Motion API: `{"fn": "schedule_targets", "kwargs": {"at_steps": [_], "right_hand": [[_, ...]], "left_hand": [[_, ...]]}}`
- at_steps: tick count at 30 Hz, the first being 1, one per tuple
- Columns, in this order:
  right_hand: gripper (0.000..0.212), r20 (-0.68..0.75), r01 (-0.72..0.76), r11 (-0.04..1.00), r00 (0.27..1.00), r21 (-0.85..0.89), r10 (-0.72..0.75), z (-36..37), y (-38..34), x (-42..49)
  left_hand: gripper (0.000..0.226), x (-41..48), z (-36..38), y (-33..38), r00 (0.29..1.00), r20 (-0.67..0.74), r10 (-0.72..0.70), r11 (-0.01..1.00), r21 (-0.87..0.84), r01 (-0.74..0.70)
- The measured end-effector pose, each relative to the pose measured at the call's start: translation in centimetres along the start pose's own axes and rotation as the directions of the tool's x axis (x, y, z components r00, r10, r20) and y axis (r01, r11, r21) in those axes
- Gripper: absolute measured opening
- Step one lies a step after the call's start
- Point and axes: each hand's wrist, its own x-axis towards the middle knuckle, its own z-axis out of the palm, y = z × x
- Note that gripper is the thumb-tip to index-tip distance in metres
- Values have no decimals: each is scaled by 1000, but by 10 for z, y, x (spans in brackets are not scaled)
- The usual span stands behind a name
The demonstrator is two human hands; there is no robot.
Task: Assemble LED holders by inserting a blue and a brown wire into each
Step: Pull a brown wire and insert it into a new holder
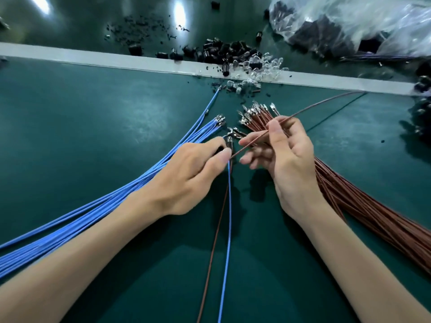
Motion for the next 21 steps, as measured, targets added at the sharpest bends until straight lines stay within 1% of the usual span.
{"fn": "schedule_targets", "kwargs": {"at_steps": [1, 3, 5, 7, 10, 11, 15, 18, 21], "right_hand": [[12, 16, 19, 1000, 1000, -2, -19, 0, 0, -1], [15, 60, 53, 998, 997, -43, -50, -1, 3, -2], [15, 96, 80, 991, 993, -103, -71, -2, 5, -3], [13, 76, 111, 988, 992, -108, -103, -2, 7, -2], [7, -13, 149, 988, 989, -32, -149, -4, 7, 0], [6, -20, 159, 987, 987, -24, -159, -3, 7, 0], [9, 36, 182, 982, 983, -43, -181, -1, 7, 0], [8, 40, 192, 980, 981, -48, -190, -2, 6, 0], [9, 55, 207, 976, 977, -62, -204, -2, 5, -1]], "left_hand": [[33, 1, 0, 0, 1000, -3, 1, 999, 37, 0], [32, 2, 2, 1, 1000, -12, 21, 994, 111, -20], [34, 3, 2, 2, 1000, -16, 24, 990, 137, -22], [33, 3, 2, 1, 999, -32, 8, 991, 136, -3], [33, 4, 3, 1, 999, -52, -13, 990, 138, 20], [34, 4, 4, 1, 998, -54, -12, 990, 141, 20], [34, 4, 6, -1, 999, -49, -6, 988, 153, 14], [33, 5, 7, -1, 999, -46, -1, 991, 137, 7], [26, 5, 8, -1, 999, -49, 13, 994, 107, -8]]}}
